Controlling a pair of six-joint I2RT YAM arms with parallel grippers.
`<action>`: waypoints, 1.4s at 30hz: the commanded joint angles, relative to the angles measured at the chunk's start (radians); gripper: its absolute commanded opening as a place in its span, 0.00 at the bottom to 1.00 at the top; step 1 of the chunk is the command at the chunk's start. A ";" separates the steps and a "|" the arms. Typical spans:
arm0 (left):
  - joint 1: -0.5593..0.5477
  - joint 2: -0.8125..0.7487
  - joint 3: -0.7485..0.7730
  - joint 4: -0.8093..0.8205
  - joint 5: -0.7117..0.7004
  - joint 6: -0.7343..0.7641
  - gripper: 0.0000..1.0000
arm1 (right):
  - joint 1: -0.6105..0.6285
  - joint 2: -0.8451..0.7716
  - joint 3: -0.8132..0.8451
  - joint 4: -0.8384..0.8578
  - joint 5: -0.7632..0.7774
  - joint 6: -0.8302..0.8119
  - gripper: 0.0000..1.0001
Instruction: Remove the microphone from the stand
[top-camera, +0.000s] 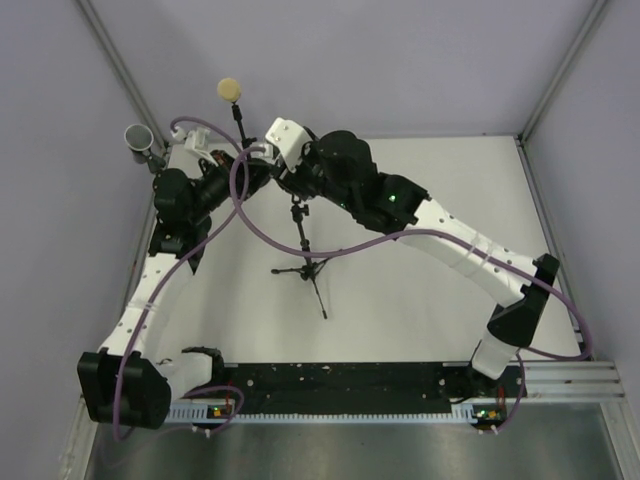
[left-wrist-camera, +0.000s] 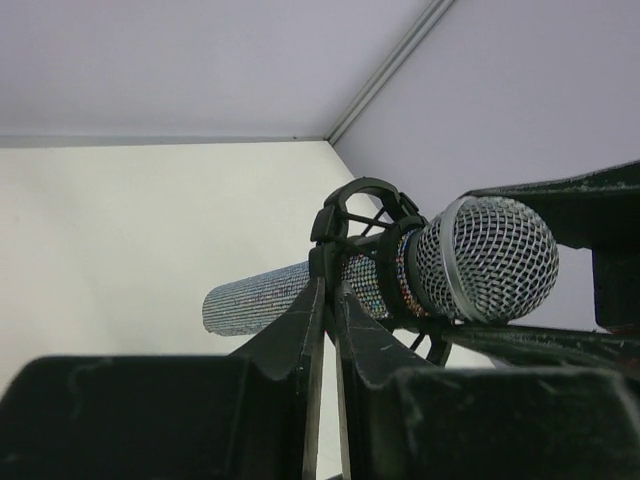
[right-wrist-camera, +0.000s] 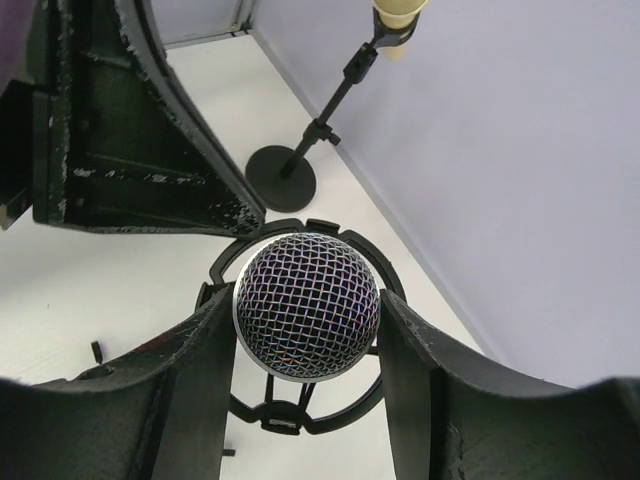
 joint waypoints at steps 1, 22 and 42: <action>-0.011 -0.020 -0.018 -0.012 -0.021 0.051 0.00 | 0.002 -0.013 0.108 0.096 0.055 0.048 0.40; -0.018 -0.006 -0.044 -0.006 -0.063 0.063 0.00 | 0.010 -0.072 0.181 -0.013 -0.066 0.063 0.40; 0.082 -0.020 -0.081 0.159 0.013 -0.157 0.50 | 0.010 -0.109 0.071 0.044 0.001 0.023 0.84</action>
